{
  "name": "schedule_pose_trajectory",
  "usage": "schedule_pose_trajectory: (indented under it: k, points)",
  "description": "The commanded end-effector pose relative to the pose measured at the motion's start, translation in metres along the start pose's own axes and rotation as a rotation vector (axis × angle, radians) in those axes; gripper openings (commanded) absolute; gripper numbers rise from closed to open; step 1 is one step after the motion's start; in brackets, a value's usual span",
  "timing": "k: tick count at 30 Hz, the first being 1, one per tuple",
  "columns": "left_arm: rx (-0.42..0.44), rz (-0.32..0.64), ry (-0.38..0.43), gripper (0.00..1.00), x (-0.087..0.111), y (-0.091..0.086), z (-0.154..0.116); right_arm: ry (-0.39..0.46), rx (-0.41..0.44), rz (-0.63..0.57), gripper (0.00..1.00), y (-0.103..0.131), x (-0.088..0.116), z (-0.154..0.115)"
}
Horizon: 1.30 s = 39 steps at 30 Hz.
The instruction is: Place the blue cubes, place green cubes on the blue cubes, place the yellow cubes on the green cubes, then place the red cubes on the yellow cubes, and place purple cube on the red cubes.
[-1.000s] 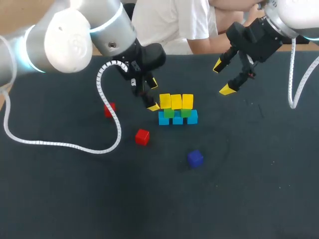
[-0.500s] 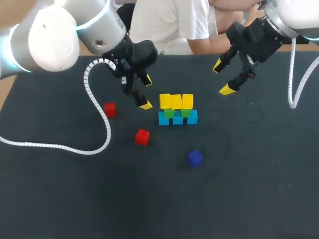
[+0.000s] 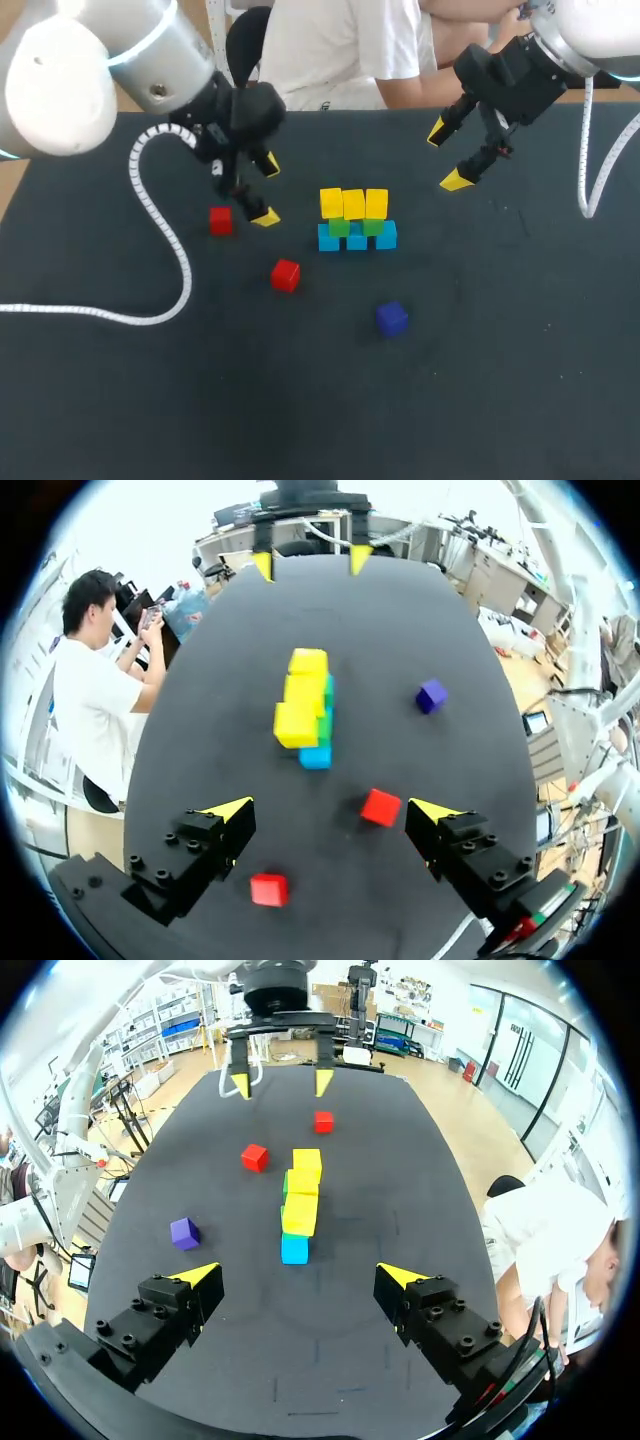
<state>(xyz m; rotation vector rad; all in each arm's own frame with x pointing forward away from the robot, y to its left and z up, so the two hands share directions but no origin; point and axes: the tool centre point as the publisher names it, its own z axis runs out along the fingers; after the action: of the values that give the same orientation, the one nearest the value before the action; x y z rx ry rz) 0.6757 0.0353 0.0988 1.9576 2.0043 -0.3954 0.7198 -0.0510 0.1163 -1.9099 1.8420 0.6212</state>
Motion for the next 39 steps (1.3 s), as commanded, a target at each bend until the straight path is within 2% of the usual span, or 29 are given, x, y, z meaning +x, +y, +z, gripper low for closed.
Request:
schedule_pose_trajectory:
  k: [1,7,14,20,26,28,34,35,39]
  points:
    - [0.014,0.027,0.074,1.00,-0.013,-0.019,-0.003,-0.001,-0.001,-0.001,1.00,0.000,0.000,0.000]
    - [0.067,0.059,0.197,1.00,-0.022,-0.039,0.005,-0.001,-0.001,-0.001,1.00,0.000,0.000,0.000]
    - [0.094,0.058,0.229,1.00,-0.018,-0.058,0.017,-0.001,-0.001,-0.001,1.00,0.000,0.000,0.000]
    - [0.105,0.014,0.223,1.00,-0.004,-0.073,0.025,-0.001,-0.001,-0.001,1.00,0.000,0.000,0.000]
    - [0.086,0.026,0.219,1.00,0.005,-0.087,0.030,-0.001,-0.001,-0.001,1.00,0.000,0.000,0.000]
    - [0.085,-0.002,0.207,1.00,0.012,-0.091,0.033,-0.001,-0.001,-0.001,1.00,0.000,0.000,0.000]
    - [0.073,-0.024,0.187,1.00,0.021,-0.096,0.035,-0.001,-0.001,-0.001,1.00,0.000,0.000,0.000]
    - [0.079,-0.038,0.202,1.00,0.021,-0.096,0.034,-0.001,-0.001,-0.001,1.00,0.000,0.000,0.000]
    - [0.047,-0.112,0.179,1.00,0.033,-0.092,0.028,-0.001,-0.001,-0.001,1.00,0.000,0.000,0.000]
